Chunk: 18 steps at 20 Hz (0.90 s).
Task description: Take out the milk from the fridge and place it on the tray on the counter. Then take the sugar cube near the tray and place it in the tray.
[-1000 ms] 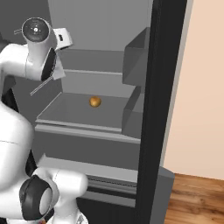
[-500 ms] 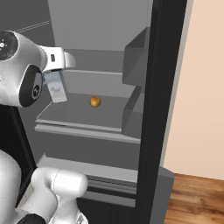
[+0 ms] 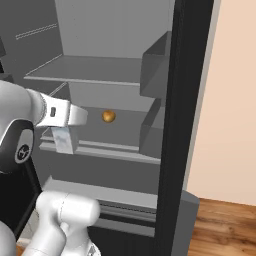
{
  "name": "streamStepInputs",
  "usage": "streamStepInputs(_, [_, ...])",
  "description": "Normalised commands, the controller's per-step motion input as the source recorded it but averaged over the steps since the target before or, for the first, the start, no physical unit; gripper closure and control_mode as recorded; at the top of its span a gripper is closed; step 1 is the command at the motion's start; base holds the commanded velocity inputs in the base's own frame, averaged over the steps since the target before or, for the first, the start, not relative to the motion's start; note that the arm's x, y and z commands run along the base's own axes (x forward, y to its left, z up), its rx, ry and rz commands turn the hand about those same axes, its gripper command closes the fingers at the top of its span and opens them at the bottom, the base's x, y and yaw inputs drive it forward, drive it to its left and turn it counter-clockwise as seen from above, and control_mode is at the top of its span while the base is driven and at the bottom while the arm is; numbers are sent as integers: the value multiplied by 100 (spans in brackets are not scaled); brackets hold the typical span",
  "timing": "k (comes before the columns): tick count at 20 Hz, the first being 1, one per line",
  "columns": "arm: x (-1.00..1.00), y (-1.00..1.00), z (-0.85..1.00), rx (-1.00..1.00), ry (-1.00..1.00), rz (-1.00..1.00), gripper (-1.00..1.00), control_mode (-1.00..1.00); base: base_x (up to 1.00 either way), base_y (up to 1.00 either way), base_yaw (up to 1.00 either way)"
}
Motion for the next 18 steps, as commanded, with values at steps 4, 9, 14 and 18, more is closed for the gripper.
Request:
streamStepInputs(4, [-24, 0, -7, 7, 2, -1, 100, -100, 0, 0, 0])
streamStepInputs(9, [-48, 0, -1, 3, 1, 0, 100, 100, -40, 0, 0])
streamStepInputs(14, [0, 0, 0, 0, 0, 0, 100, 100, -100, 20, 5])
streamStepInputs(18, [0, 0, 0, 0, 0, 0, 100, 100, -100, 85, 21])
